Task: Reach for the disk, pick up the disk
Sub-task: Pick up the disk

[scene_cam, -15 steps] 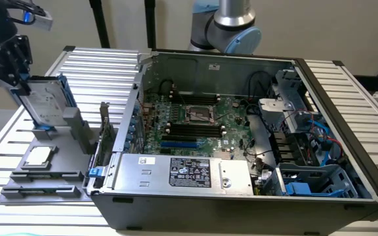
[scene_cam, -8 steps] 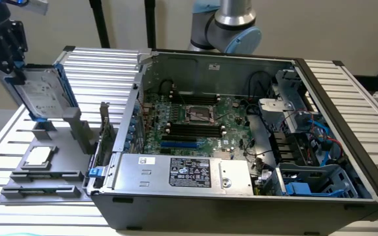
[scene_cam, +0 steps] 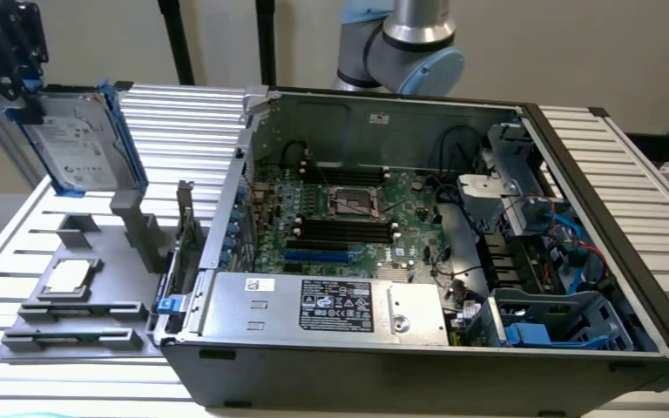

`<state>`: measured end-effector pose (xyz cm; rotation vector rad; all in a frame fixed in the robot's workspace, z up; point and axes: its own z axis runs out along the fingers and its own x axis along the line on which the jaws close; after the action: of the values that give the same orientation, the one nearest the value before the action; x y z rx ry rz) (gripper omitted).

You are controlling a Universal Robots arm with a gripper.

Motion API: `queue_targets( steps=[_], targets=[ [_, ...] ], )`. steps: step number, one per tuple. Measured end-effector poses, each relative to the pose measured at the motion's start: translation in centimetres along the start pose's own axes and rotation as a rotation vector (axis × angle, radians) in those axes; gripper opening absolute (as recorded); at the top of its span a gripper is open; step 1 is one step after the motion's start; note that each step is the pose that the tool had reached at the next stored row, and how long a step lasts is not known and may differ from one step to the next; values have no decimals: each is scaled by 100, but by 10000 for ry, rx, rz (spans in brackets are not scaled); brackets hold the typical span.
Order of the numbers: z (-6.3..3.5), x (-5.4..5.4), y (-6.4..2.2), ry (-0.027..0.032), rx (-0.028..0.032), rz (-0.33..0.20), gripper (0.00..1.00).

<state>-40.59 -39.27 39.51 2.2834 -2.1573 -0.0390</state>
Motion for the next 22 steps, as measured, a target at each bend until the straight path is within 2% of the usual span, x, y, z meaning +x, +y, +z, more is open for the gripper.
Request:
queue_targets(
  steps=[10, 16, 22],
  targets=[
    [-462, 57, -401, -70, -9, -10, 33],
    [-733, 102, -661, -118, -37, -10, 33],
    [-871, 147, -931, -238, -44, -12, 33]
  ],
)
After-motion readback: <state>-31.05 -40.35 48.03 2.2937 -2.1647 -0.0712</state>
